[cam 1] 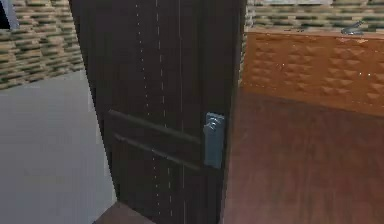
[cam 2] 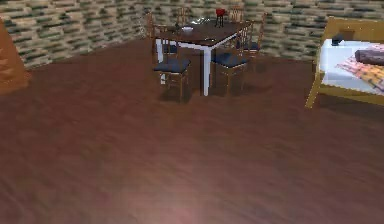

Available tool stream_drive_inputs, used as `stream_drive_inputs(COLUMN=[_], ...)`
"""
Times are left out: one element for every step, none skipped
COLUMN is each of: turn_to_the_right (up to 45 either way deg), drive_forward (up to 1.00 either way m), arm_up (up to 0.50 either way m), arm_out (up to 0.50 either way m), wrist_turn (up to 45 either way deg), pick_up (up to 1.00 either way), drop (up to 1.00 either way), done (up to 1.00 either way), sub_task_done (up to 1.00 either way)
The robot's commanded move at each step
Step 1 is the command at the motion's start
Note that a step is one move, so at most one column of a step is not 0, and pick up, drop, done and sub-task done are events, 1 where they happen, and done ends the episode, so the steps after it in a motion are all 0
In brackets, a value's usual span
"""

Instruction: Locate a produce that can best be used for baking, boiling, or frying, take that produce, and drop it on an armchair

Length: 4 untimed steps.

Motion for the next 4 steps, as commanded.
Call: stream_drive_inputs(turn_to_the_right=[-45.0,0.0,-9.0,0.0], drive_forward=[0.0,1.0,0.0,0.35], arm_up=[0.0,0.0,0.0,0.0], arm_out=[0.0,0.0,0.0,0.0], wrist_turn=[0.0,0.0,0.0,0.0], pick_up=[0.0,0.0,0.0,0.0], drop=[0.0,0.0,0.0,0.0], done=[0.0,0.0,0.0,0.0], sub_task_done=[0.0,0.0,0.0,0.0])
